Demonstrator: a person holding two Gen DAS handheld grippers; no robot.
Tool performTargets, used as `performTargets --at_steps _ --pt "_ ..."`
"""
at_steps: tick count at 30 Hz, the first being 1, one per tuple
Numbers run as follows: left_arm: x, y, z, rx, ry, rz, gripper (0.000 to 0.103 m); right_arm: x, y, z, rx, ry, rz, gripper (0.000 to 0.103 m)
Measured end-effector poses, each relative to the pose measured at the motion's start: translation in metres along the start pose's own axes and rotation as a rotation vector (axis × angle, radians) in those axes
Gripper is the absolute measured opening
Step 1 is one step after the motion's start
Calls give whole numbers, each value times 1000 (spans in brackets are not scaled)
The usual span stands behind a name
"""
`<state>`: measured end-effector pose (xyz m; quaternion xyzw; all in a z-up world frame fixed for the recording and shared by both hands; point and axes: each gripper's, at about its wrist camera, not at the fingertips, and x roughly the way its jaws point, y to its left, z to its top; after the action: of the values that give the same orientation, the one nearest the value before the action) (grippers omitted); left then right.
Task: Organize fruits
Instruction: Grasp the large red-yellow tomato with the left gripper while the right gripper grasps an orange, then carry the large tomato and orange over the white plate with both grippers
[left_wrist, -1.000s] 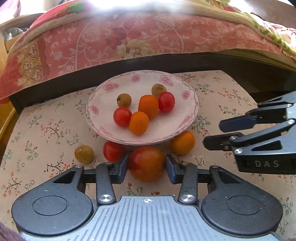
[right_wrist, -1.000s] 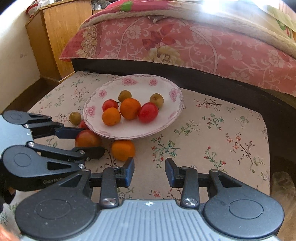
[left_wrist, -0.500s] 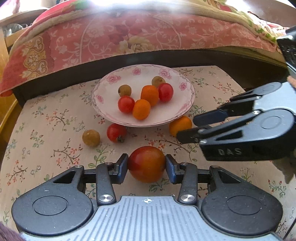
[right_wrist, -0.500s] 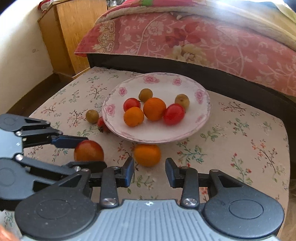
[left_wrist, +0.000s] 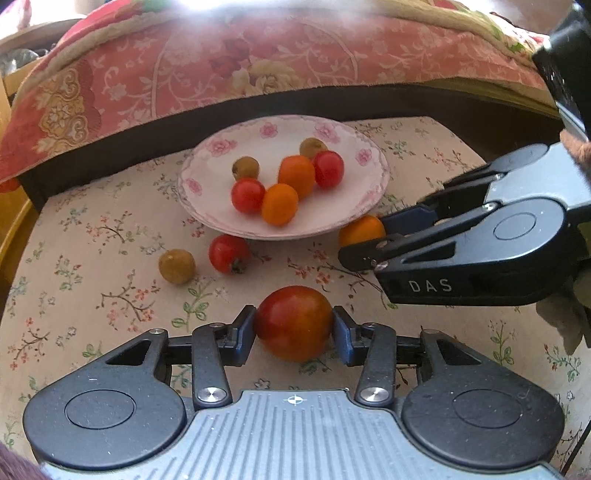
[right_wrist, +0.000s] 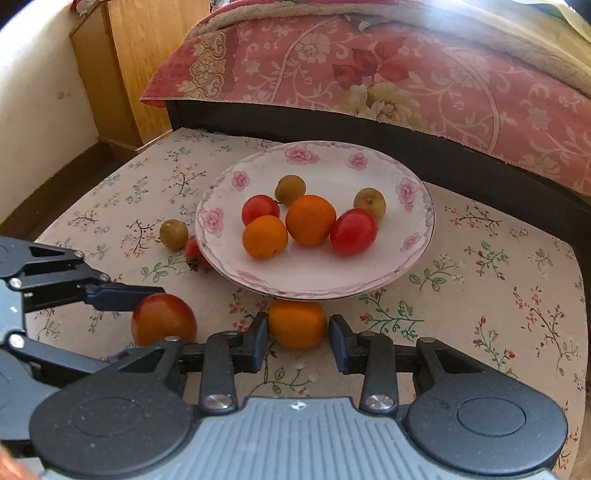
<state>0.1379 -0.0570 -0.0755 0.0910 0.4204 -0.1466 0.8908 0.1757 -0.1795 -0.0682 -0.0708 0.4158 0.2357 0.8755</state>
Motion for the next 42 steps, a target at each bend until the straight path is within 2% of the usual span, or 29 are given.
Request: performTargets --at_steps 9,18,25,32,42 --pt "-6 -7 -2 14 10 -2 51 -17 3 -13 4 32 0 36" --pt "-27 -21 -23 23 35 -1 51 -54 17 -46 3 59 -11 36" --pt "-37 -30 -38 45 40 14 51 -66 32 -72 -17 86 -29 36" --pt "-34 -28 -34 48 35 13 53 -64 30 -70 -13 80 -29 36" --pt "-37 -28 -33 55 23 1 63 -62 24 -68 -4 80 -4 39"
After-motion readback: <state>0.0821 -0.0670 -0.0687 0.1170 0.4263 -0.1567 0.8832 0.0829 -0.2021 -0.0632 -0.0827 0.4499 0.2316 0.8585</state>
